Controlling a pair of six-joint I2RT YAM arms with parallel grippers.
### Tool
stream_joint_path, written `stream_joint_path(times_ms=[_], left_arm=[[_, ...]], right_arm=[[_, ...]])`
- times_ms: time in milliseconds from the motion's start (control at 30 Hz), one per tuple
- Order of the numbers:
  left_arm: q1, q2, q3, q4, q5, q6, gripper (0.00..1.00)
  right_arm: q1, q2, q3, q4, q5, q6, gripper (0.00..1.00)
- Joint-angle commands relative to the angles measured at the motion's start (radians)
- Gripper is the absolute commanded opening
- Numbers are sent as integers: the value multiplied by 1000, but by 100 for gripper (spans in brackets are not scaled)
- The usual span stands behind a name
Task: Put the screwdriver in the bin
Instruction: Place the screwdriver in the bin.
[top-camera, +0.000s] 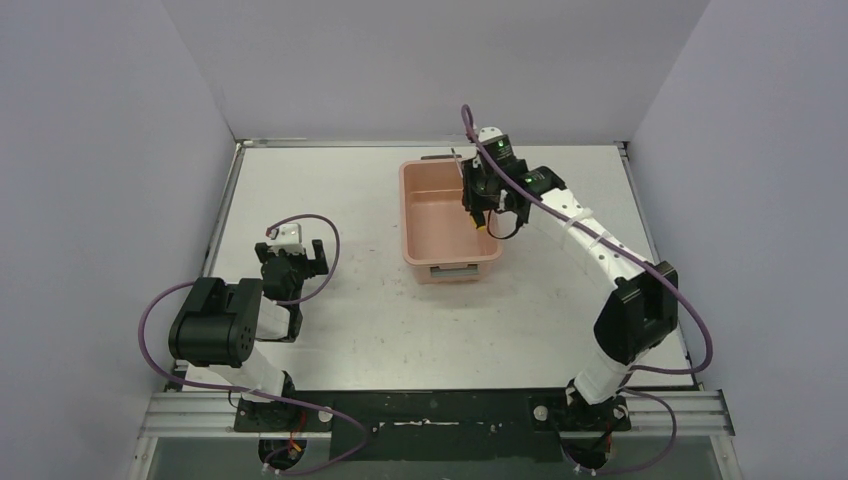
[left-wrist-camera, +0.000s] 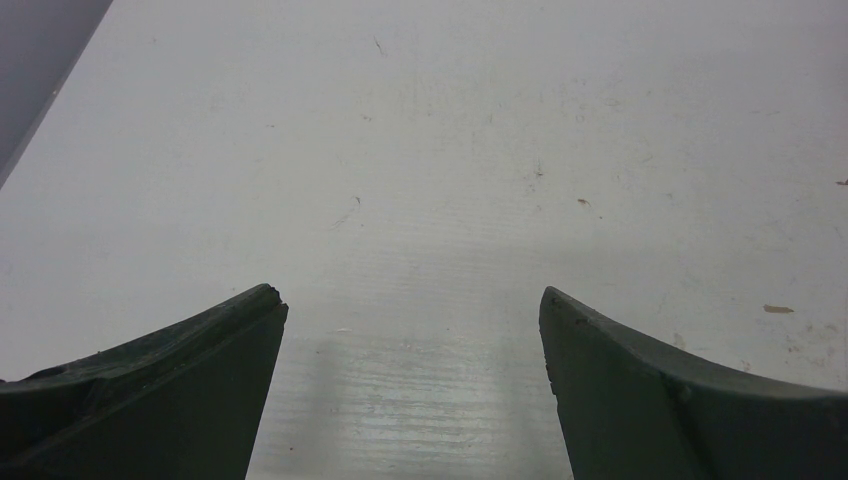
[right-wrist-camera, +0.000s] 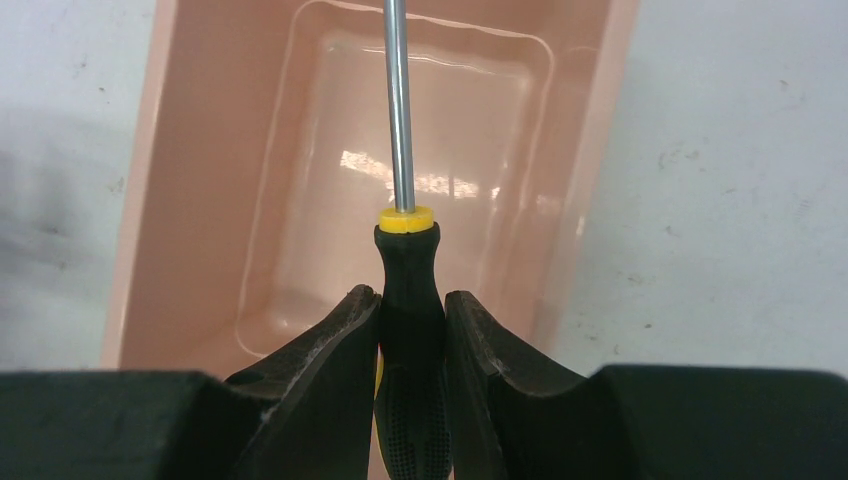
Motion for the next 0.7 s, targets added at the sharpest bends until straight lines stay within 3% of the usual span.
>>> stream_joint_path(times_ms=[0, 200, 667], left_arm=[[-1, -6, 18, 30, 5, 10, 97], [-1, -6, 17, 28, 6, 10, 97], [-1, -6, 17, 30, 5, 9, 97]], right_arm=[[64, 37, 95, 13, 86, 43, 14], [109, 81, 111, 18, 96, 53, 14], [116, 199, -33, 142, 53, 38, 14]])
